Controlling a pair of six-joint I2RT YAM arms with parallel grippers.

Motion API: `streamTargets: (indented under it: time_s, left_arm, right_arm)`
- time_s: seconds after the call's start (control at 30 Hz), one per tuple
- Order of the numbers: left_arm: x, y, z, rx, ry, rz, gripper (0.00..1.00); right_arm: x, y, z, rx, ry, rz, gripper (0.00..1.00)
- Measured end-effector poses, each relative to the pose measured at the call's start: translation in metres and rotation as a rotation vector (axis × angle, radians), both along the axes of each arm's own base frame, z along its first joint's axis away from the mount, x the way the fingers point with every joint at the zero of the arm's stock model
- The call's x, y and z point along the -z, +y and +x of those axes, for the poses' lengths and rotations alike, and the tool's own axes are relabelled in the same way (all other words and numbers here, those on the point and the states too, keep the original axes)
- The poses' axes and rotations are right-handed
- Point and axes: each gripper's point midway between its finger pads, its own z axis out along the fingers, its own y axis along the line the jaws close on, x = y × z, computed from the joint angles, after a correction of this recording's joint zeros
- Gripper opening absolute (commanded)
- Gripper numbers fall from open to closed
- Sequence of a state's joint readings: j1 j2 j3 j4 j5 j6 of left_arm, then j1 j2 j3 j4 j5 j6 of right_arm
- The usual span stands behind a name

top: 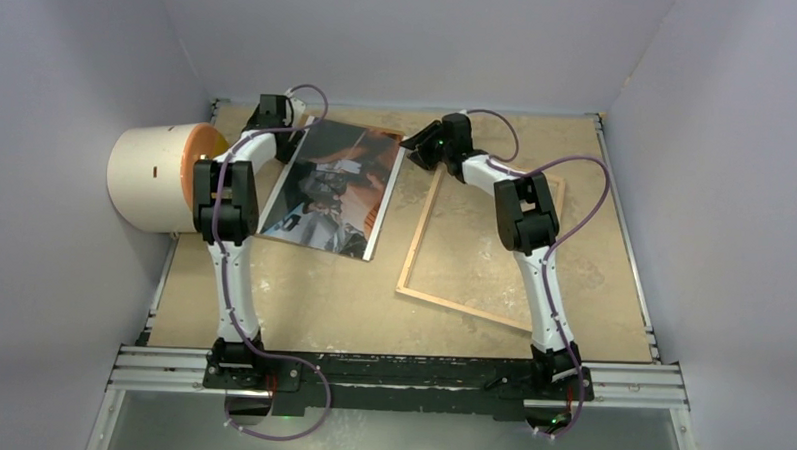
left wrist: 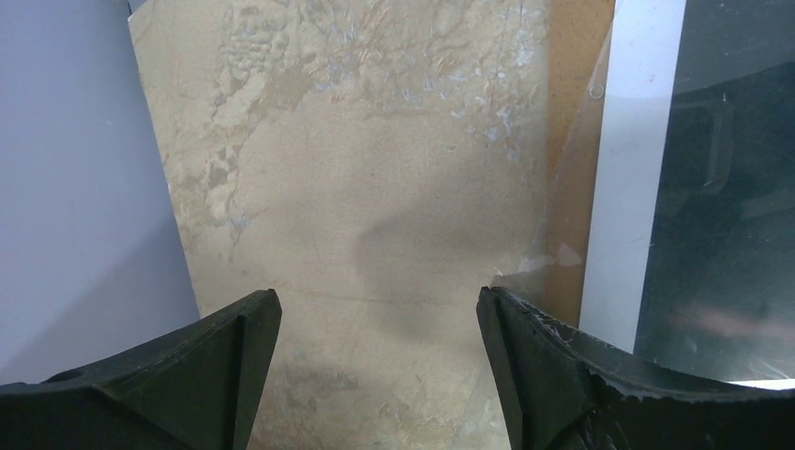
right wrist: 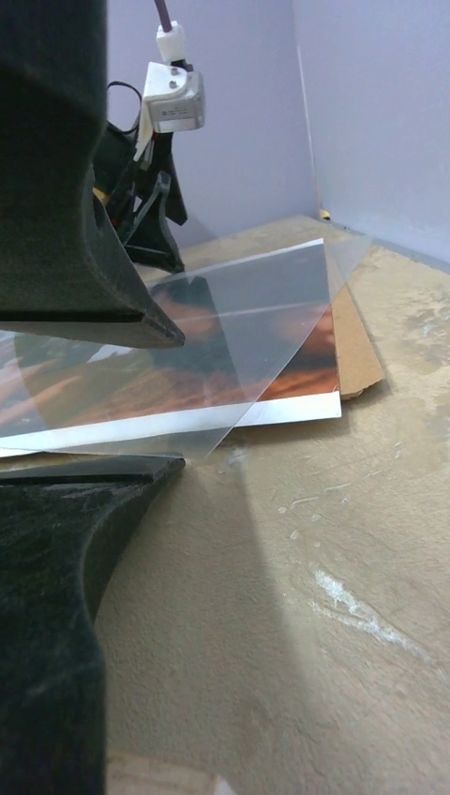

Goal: Put the photo into the frame

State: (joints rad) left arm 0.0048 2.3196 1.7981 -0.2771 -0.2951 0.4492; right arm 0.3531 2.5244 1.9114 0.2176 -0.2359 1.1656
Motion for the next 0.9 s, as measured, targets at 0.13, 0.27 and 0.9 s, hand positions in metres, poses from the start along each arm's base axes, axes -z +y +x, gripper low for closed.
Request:
streamTargets:
  time_s: [0.13,0.27,0.9]
  left_arm:
    - [0.001,-0.002,-0.003,0.011,0.006,-0.011,0.81]
    - [0.002,-0.004,-0.004,0.024,0.01,-0.022,0.81]
    - [0.003,-0.007,-0.008,0.041,0.011,-0.027,0.8]
  right_arm:
    - [0.005,-0.001,-0.003,-0.002,0.004,-0.002,0.37]
    - [0.007,-0.001,-0.01,-0.014,0.008,0.007,0.35]
    - [-0.036,0.013,-0.025,-0.077,-0.058,0.105,0.37]
